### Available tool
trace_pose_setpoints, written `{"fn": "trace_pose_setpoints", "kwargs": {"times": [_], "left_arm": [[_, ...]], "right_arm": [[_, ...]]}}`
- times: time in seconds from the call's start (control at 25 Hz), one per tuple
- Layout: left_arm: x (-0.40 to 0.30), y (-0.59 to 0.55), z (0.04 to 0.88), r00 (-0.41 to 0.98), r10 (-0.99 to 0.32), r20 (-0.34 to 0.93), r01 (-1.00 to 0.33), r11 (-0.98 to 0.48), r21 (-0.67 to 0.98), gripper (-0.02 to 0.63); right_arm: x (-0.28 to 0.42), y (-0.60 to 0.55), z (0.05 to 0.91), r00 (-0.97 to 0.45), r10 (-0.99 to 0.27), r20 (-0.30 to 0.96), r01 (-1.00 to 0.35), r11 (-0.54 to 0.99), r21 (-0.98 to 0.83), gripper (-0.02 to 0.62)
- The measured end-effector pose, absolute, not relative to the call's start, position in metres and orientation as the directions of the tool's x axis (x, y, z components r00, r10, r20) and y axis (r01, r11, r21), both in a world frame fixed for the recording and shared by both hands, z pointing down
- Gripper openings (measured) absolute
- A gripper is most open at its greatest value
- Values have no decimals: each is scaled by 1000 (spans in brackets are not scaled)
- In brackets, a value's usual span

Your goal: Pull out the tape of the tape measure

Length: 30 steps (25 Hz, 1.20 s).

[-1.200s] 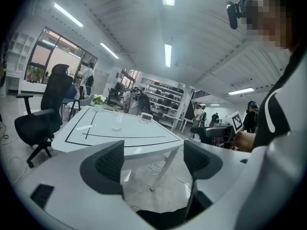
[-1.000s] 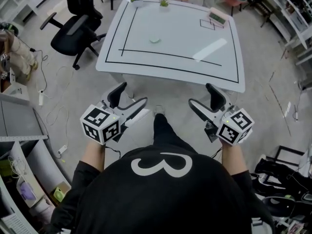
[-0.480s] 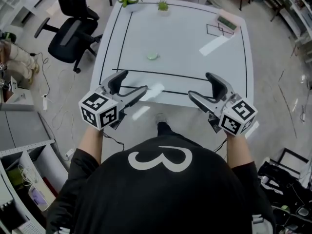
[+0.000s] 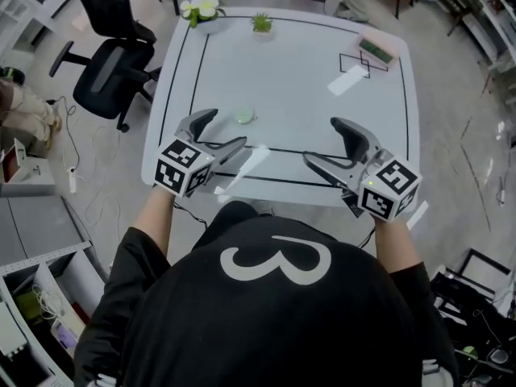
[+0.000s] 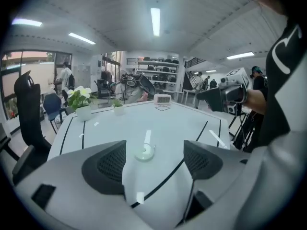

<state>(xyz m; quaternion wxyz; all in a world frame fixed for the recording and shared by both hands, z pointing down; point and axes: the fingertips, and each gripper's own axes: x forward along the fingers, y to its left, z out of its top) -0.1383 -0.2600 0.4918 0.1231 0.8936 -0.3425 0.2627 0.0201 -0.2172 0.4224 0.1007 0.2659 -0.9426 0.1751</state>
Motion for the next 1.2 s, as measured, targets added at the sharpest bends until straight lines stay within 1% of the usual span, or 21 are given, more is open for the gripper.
{"fn": "trace_pose_setpoints", "kwargs": {"times": [0.16,0.4,0.6,0.8,0.88,1.0,1.2], "left_arm": [[-131,-274,511,617,-509,600,-634,-774,-4,373],[-125,-289,538,607,-452,654,-585,-811,-17,373],[-121,-300,552,613,-406,678,-556,-831,5,371],[-117,-305,561,613,-384,691,-528,-849,-3,349],[-116,-306,563,608,-382,696,-519,-854,-16,297],[-116,-307,563,610,-369,701,-511,-860,-8,290],[-115,-304,564,616,-329,715,-482,-876,12,244]], "right_arm": [[15,-224,425,-841,-453,295,-528,805,-270,390],[7,-228,432,-845,-439,307,-522,801,-293,390],[4,-228,436,-853,-428,299,-512,797,-322,390],[4,-234,442,-855,-422,300,-510,788,-344,390],[3,-235,445,-855,-421,301,-510,787,-347,390],[2,-238,447,-854,-422,306,-512,786,-345,388],[-2,-240,450,-858,-411,309,-504,790,-348,385]]}}
